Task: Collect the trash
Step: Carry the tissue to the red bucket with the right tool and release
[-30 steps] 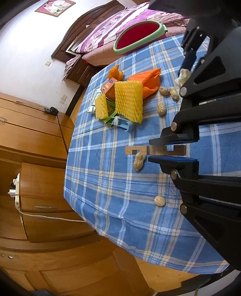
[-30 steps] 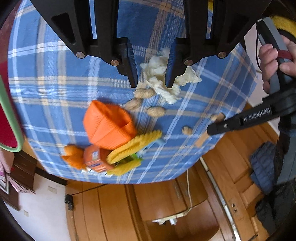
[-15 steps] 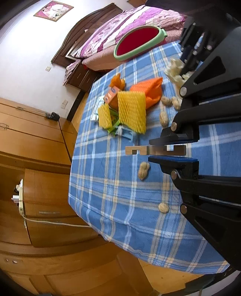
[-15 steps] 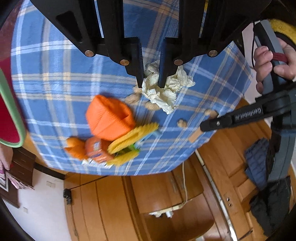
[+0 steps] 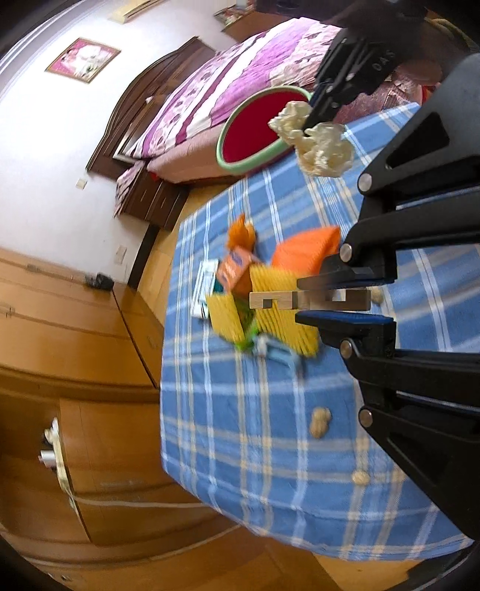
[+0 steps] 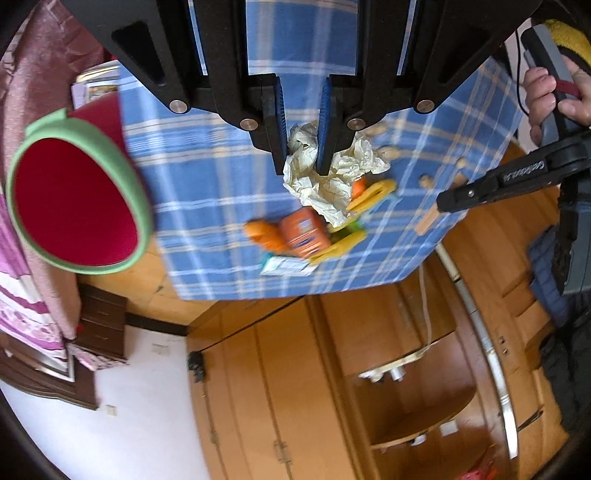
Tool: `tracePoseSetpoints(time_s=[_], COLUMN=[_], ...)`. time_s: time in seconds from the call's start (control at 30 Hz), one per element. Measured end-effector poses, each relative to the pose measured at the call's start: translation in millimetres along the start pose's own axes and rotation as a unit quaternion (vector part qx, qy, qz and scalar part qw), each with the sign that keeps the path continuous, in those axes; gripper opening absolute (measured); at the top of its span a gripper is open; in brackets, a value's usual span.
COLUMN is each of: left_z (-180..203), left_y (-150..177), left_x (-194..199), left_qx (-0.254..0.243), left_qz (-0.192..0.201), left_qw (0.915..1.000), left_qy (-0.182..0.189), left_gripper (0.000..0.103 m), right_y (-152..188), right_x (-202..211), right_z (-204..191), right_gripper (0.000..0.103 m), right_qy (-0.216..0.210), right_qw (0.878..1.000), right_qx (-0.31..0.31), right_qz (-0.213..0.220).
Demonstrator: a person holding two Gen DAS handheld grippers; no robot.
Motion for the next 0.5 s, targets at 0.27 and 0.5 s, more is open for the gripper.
tracePoseSetpoints(time_s=[0.27,0.5], left_z=[51,99], left_y=[-19,-34], left_x=[-14,-32], left_qx=[-0.045,-0.08], left_qz=[-0.002,-0.01], left_qw=[0.9988,0.9962], left_qy=[0.019,0.033], left_gripper=[0.01,0.01], right_y=[-16,-18], right_x=[17,29], right_z=[47,92], right_gripper=[0.015,0.015], right_qy=[0.058,0.098], right_qw=[0.998,0.994], right_qx=[-0.02,-0.04], right_qz=[0.024,0.033])
Point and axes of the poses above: each gripper's, at about its wrist camera, not at the fingertips, and x roughly against the way its jaws point, z to its right, y to its underside, the point moved 7 cm from there along -x, roughly the way its jaws point, and after that the axes turned 3 degrees about -z, right-handed, at the moved point
